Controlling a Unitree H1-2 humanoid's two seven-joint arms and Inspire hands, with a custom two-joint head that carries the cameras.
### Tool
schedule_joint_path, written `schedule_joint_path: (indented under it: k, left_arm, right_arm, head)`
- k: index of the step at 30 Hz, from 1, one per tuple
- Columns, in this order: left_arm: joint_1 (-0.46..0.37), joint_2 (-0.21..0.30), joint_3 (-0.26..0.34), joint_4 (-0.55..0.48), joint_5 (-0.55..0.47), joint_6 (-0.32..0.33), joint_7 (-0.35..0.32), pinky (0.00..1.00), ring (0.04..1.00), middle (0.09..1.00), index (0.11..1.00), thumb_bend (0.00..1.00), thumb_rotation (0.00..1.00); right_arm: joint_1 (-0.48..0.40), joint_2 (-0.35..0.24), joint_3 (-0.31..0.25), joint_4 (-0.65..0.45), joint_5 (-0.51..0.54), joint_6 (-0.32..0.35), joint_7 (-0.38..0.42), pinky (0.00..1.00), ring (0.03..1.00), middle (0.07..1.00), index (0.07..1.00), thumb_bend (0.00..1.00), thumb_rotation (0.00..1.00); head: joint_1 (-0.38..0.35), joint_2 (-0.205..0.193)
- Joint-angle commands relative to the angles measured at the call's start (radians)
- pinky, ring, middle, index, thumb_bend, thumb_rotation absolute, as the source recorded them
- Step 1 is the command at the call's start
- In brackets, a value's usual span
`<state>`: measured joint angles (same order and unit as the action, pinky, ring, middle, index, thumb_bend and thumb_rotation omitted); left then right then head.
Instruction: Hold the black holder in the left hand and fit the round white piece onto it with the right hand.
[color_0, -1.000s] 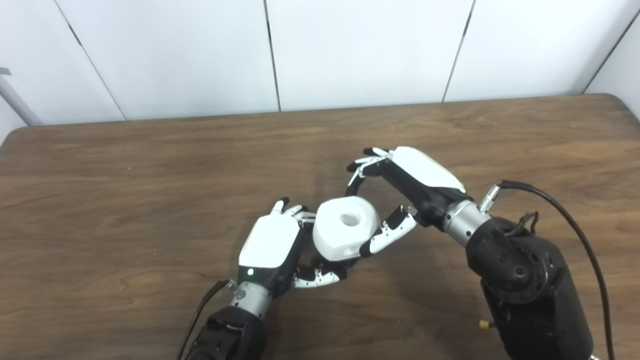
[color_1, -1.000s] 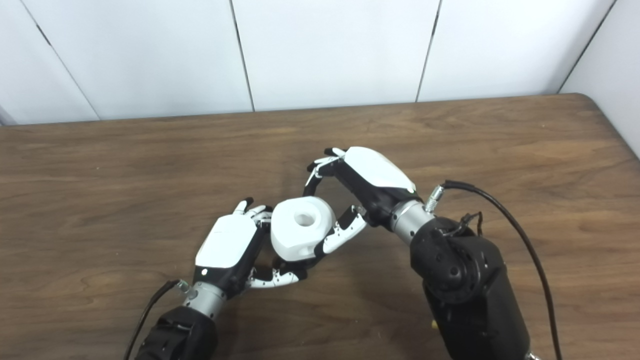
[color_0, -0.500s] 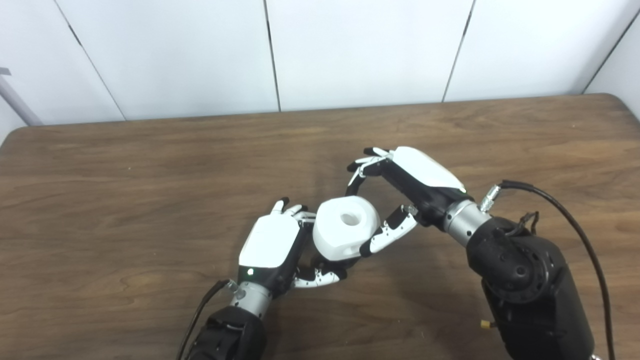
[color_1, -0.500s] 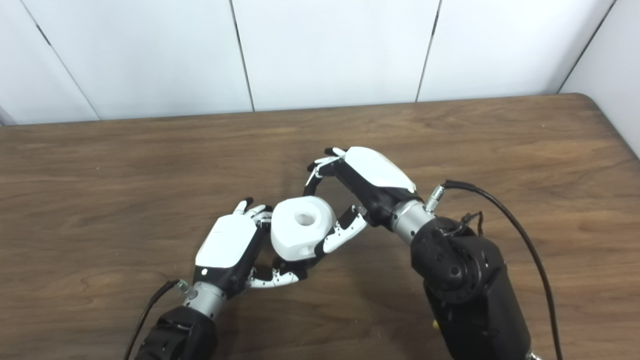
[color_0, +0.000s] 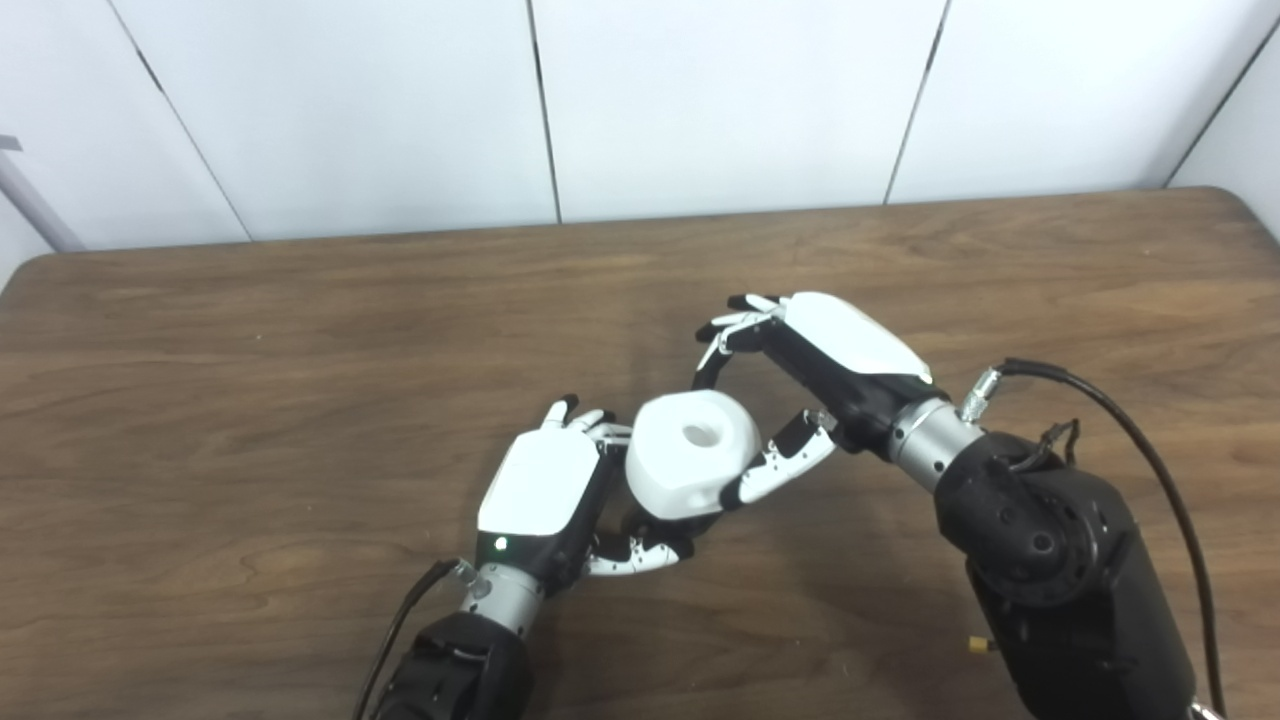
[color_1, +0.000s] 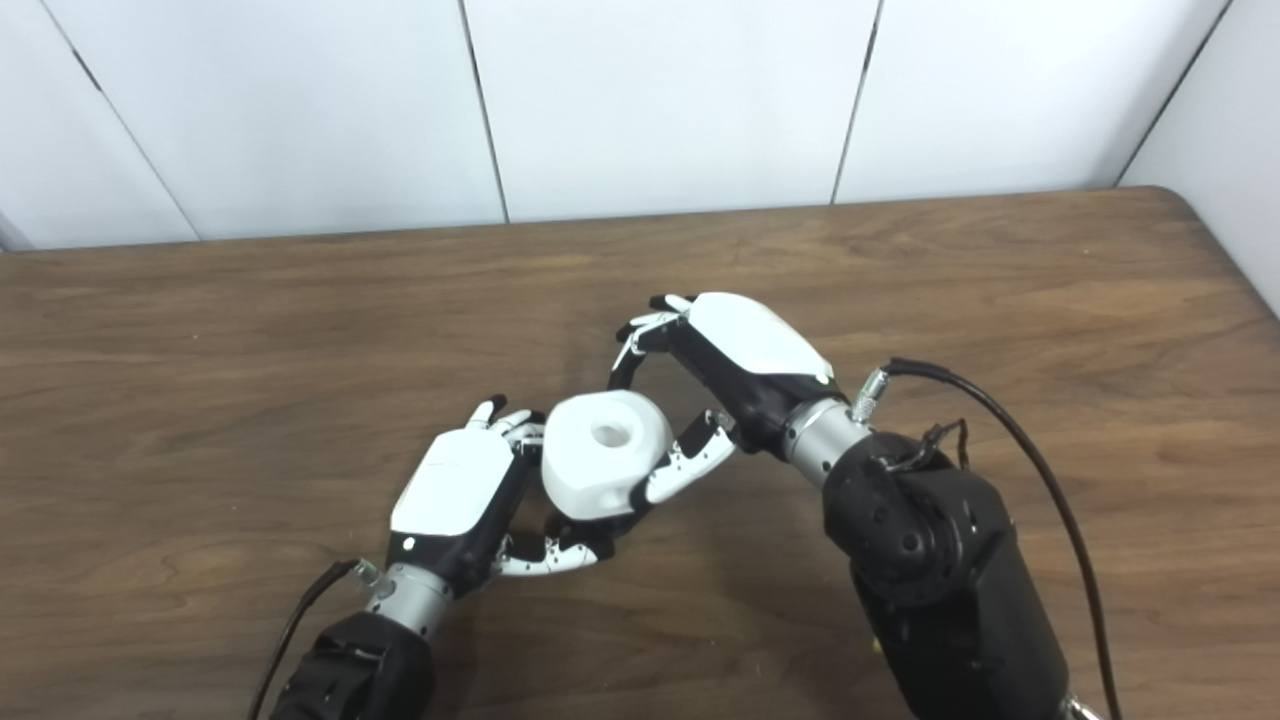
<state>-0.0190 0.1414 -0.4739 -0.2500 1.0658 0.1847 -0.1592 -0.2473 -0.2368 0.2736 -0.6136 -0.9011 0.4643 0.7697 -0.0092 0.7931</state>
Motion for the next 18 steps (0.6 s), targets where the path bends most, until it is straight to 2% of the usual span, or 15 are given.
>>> schedule_joint_path:
  k: [1, 18]
  left_arm:
    - [-0.001, -0.001, -0.012, 0.013, 0.017, 0.007, -0.037, 1.0, 0.883, 0.765, 0.486, 0.52, 0.05]
    - [-0.003, 0.002, -0.012, 0.015, 0.02, 0.005, -0.037, 1.0, 0.881, 0.764, 0.487, 0.52, 0.05]
  right_arm:
    - [-0.015, -0.01, 0.004, -0.004, -0.013, -0.006, 0.006, 1.0, 0.973, 0.85, 0.609, 0.99, 0.29]
    - [-0.017, -0.006, -0.007, -0.006, -0.029, -0.002, 0.028, 1.0, 0.993, 0.885, 0.671, 1.0, 0.32]
  head:
    - [-0.001, 0.001]
    - [-0.009, 0.001]
